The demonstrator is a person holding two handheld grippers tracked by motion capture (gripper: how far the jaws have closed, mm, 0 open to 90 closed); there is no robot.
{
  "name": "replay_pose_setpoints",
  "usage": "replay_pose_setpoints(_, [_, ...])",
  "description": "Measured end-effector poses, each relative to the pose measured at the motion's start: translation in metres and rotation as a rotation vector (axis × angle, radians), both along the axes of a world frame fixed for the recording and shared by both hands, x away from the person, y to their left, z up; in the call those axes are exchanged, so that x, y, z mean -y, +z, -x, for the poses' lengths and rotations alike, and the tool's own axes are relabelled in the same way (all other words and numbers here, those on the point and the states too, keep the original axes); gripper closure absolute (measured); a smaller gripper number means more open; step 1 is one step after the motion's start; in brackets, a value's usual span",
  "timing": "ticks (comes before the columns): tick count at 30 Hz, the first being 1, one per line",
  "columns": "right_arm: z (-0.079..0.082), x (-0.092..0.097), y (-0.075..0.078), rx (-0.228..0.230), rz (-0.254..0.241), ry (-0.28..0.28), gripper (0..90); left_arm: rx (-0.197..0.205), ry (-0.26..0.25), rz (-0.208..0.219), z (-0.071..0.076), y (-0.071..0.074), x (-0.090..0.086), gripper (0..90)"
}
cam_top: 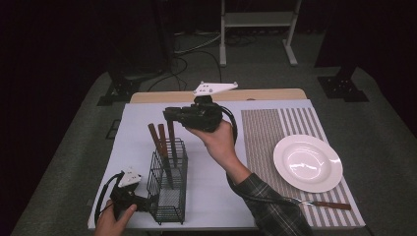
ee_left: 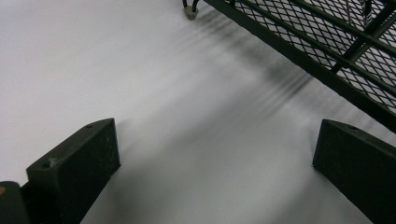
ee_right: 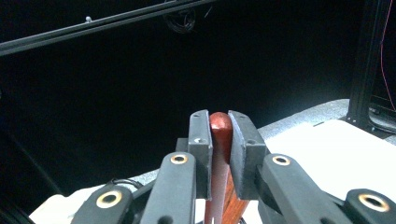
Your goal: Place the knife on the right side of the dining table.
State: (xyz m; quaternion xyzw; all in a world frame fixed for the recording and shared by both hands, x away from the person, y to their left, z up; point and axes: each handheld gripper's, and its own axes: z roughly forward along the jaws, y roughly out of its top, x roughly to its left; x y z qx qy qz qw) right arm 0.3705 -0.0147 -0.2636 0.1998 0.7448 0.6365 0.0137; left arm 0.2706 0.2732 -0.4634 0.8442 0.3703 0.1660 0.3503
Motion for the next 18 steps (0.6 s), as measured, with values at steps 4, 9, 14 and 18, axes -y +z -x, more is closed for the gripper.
replay_pose_setpoints(4, [0.001,0.004,0.006,0.003,-0.016,-0.006,79.7,-0.001,-0.001,-0.001,0.000,0.000,0.000,0.0])
replay_pose_setpoints(9, [0.002,0.013,0.016,0.015,-0.035,-0.017,79.7,-0.001,-0.001,-0.001,0.000,0.000,0.000,0.0])
replay_pose_setpoints(14, [0.003,0.021,0.024,0.027,-0.048,-0.031,79.7,-0.001,-0.001,-0.001,0.000,0.000,0.000,0.0])
replay_pose_setpoints(18, [0.006,0.032,0.035,0.044,-0.065,-0.050,79.7,0.001,0.000,0.000,0.000,0.000,0.000,0.0])
